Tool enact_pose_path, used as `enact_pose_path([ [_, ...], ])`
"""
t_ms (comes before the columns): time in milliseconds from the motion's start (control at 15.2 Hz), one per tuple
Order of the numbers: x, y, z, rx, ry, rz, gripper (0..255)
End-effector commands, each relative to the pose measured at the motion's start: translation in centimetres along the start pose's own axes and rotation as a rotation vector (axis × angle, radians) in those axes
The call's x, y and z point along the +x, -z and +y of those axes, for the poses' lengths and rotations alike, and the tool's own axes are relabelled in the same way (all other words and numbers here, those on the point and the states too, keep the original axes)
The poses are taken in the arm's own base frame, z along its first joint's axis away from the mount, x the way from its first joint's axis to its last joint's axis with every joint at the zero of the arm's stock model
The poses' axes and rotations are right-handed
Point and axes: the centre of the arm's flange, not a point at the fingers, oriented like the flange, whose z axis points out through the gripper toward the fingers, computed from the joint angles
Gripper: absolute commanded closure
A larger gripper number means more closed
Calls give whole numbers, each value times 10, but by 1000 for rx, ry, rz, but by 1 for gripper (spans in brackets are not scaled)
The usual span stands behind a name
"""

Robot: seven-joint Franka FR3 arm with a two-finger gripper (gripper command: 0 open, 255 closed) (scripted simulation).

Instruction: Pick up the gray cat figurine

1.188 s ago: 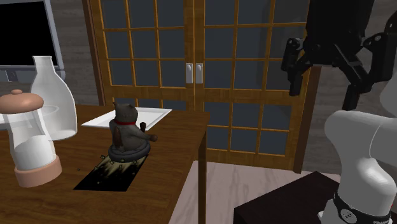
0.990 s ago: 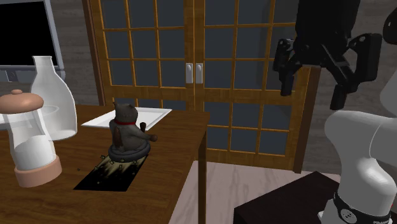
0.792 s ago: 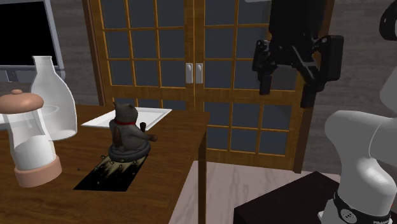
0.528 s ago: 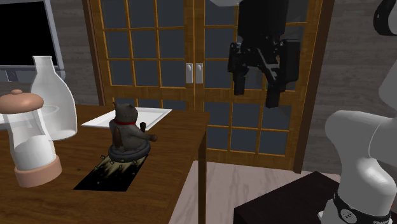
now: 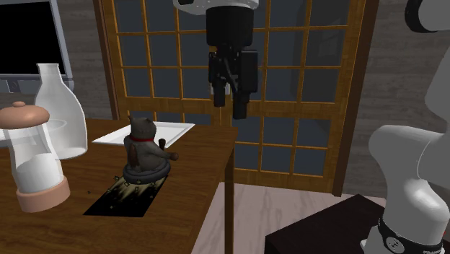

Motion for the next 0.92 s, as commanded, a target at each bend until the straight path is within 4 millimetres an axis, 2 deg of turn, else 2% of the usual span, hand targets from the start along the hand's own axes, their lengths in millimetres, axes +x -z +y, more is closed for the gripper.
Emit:
enact_pose_path([
  [0,22,-1,18,0,-3,4,0],
  [726,129,-7,113,5,-22,26,0],
  [792,137,-7,121,5,-23,28,0],
  [858,137,-13,121,5,-23,28,0],
])
